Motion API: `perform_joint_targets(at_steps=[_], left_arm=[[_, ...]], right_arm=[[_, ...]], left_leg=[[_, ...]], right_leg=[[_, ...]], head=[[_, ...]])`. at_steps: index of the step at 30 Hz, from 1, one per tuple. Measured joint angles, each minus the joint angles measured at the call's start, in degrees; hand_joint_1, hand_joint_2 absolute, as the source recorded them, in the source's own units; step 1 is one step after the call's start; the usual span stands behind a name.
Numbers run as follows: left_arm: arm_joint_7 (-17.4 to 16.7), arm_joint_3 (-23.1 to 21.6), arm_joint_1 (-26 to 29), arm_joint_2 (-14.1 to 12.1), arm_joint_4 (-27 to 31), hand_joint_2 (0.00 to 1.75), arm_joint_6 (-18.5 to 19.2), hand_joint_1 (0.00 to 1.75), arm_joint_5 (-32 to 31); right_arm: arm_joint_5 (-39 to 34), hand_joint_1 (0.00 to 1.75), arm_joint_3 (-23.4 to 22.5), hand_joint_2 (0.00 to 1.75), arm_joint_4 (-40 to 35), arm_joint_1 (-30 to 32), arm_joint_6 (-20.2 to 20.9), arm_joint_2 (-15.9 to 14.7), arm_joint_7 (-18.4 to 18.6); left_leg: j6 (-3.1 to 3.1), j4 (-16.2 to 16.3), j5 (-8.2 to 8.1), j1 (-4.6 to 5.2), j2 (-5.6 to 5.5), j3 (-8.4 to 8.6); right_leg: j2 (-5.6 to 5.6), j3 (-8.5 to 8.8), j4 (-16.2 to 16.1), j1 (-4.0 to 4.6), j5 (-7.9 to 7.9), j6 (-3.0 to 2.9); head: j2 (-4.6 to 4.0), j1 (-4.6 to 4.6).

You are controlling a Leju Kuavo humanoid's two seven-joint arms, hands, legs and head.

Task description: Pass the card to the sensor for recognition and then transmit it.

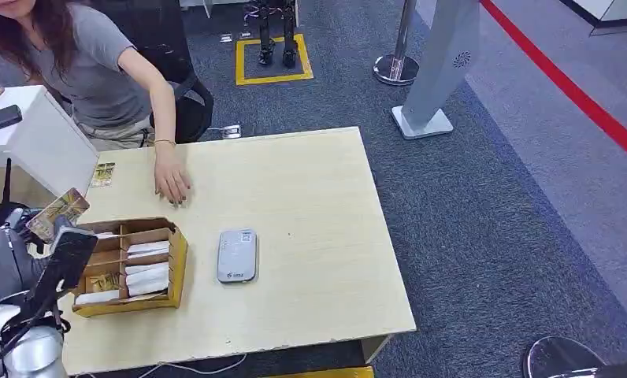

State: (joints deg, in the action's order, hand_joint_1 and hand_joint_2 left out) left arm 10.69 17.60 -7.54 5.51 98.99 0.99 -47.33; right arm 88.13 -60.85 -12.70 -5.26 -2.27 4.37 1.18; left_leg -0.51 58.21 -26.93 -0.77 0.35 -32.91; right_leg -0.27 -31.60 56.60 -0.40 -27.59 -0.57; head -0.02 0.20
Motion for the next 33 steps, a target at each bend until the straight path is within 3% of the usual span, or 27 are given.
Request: perform_joint_targets(at_steps=[4,8,13,21,33], left_arm=[[0.0,-4.4,-0.7,-0.1,-0.3,1.75,-2.1,1.75,-6.0],[0.0,-6.5,-1.0,-0.2,-0.4,1.75,-2.4,1.75,-7.2],[-0.4,-10.1,-2.6,-1.6,-1.9,1.75,-3.0,1.75,-13.6],[-3.4,-17.2,-9.9,-4.0,-12.2,1.75,-1.9,1.75,-18.7],[-4.2,-23.3,-12.9,-8.6,-25.0,1.75,-4.0,1.75,-23.7]], right_arm=[[0.1,0.00,0.0,0.00,0.0,0.0,-0.1,0.0,0.0],[0.1,0.00,0.0,0.00,0.0,0.0,-0.1,0.0,0.0],[0.7,0.00,0.0,0.00,0.0,-0.1,-0.1,0.0,-0.2],[1.5,0.00,1.0,0.00,0.0,-0.7,0.5,0.0,-0.2],[1.5,0.00,1.4,0.00,0.0,-1.0,0.5,0.0,0.2]], left_leg=[[0.00,0.0,0.00,0.00,0.00,0.00],[0.00,0.0,0.00,0.00,0.02,0.00],[0.00,0.0,0.00,-0.01,-0.01,-0.01],[0.02,0.0,0.04,0.01,0.02,0.00],[0.02,0.0,0.03,0.00,0.05,-0.01]], right_leg=[[-0.01,0.01,0.0,-0.01,0.01,0.00],[0.01,-0.01,0.0,-0.02,0.01,-0.01],[-0.02,-0.01,0.0,-0.02,0.01,-0.01],[0.00,0.01,0.0,-0.02,0.09,0.05],[0.04,-0.03,0.0,-0.02,0.08,0.05]], head=[[0.00,0.00],[0.00,0.00],[0.00,-0.02],[0.00,-0.02],[0.00,0.00]])
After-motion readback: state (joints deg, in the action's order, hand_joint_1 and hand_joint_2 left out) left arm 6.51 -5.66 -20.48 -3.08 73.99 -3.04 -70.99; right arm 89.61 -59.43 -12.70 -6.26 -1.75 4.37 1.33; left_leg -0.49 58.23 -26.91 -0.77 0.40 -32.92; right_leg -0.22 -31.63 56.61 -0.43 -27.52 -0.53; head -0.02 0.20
